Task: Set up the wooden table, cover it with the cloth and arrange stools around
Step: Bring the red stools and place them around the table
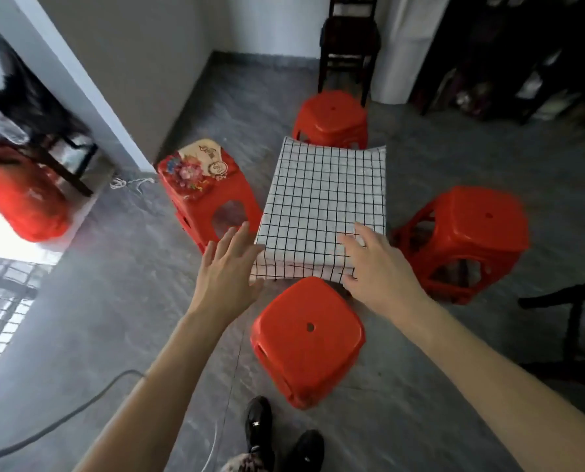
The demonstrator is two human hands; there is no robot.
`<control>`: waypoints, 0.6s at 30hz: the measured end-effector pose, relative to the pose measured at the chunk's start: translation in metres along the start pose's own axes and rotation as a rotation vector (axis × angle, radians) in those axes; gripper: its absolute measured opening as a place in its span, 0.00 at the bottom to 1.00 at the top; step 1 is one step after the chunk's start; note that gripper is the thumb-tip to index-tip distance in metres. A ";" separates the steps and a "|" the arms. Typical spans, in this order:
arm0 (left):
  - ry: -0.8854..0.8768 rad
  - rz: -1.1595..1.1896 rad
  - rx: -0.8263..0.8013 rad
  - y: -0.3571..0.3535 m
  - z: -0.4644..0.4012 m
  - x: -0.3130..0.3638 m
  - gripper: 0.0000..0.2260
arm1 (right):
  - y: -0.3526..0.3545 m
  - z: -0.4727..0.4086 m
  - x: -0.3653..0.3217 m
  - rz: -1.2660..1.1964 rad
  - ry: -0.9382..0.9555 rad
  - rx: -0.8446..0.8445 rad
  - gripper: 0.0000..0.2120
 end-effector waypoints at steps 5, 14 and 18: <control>0.056 -0.018 0.162 0.083 0.012 0.003 0.25 | 0.074 0.004 -0.030 0.021 0.068 0.067 0.32; 0.087 -0.048 0.231 0.172 0.028 -0.023 0.28 | 0.133 -0.014 -0.098 -0.013 0.159 0.120 0.31; 0.115 -0.021 0.166 0.187 0.045 -0.066 0.33 | 0.133 -0.031 -0.151 -0.019 0.210 0.109 0.30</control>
Point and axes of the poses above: each hand's wrist, its own z-axis away from the middle knuckle, its own y-axis out of the back of the hand, x = y × z, the point moved 2 cm from there along -z, towards the middle knuckle, and after that the axes turned 5 degrees about y, right-handed, at the moved point
